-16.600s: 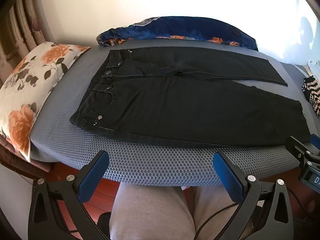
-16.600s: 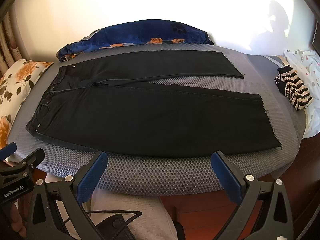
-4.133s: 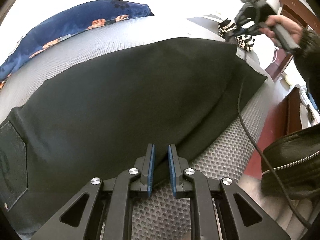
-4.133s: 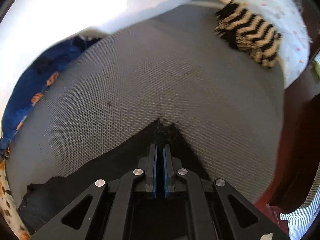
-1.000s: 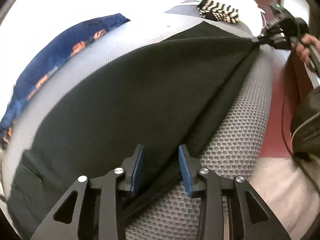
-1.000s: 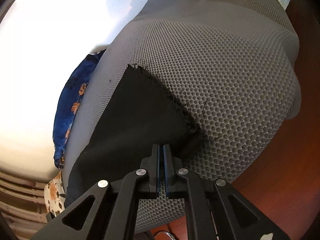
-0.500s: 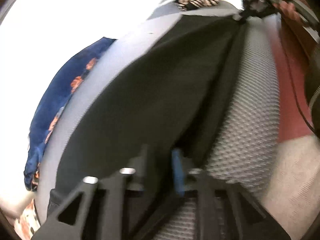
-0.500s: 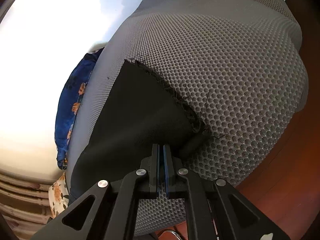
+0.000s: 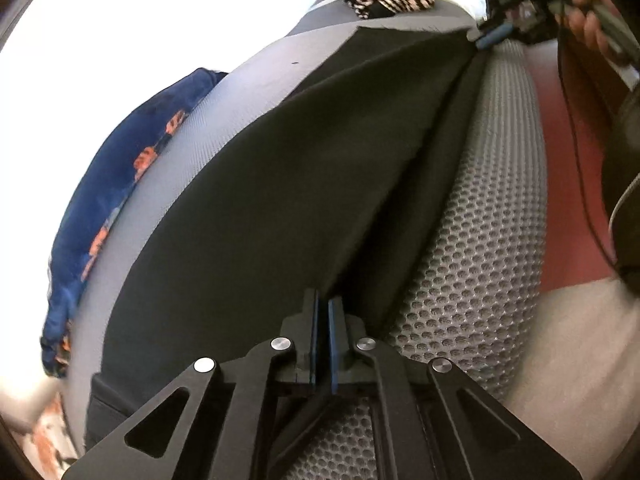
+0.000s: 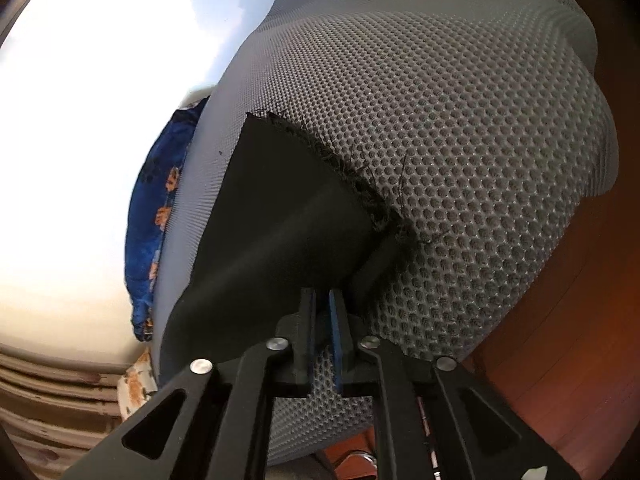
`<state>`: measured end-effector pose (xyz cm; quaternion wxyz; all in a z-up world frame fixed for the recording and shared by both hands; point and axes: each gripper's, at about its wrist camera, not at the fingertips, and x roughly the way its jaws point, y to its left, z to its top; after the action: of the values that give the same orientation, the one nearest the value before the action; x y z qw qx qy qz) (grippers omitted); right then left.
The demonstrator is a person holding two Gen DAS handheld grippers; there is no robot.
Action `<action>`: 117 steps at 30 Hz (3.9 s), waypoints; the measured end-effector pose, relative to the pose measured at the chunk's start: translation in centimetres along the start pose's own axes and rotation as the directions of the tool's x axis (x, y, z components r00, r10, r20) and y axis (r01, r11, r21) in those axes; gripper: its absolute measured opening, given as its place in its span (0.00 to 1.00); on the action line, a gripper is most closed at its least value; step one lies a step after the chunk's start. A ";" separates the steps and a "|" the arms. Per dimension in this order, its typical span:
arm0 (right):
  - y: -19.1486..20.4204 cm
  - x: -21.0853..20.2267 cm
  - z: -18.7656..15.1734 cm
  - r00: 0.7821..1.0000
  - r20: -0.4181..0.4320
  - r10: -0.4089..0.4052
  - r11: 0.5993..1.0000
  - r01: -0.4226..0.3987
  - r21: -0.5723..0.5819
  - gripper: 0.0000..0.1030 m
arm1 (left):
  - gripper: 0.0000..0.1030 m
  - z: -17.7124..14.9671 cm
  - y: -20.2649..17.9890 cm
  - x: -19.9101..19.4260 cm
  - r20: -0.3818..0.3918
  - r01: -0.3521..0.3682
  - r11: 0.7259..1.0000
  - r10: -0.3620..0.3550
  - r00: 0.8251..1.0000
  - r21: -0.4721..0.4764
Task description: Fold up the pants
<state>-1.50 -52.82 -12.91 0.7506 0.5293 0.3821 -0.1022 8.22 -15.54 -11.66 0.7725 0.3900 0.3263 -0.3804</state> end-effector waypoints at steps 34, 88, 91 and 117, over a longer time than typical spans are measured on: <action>4.8 6.1 -4.9 0.955 -0.239 0.175 0.983 -0.182 -0.006 0.36 | 0.04 0.4 1.5 -4.2 0.066 0.048 0.989 -0.039 0.997 -0.140; 20.2 6.8 -3.7 0.991 -0.129 -0.041 0.824 -0.040 -0.566 0.29 | 0.51 -10.0 14.6 -5.6 -0.001 -0.094 0.686 0.134 0.991 -0.722; 25.9 13.6 -7.9 0.943 -0.329 -0.055 0.732 -0.186 -0.656 0.32 | 0.51 -12.1 16.0 -5.8 -0.032 -0.135 0.650 0.167 0.985 -0.748; 37.6 36.2 -18.9 0.799 -0.544 -0.256 0.502 -0.371 -0.781 0.07 | 0.52 -25.7 21.4 -4.6 -0.154 -0.250 0.456 0.237 0.959 -0.854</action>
<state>35.48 -11.48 -13.46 0.7527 0.0994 0.5768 0.3013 18.59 16.53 -12.82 0.9069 -0.0059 0.4185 -0.0478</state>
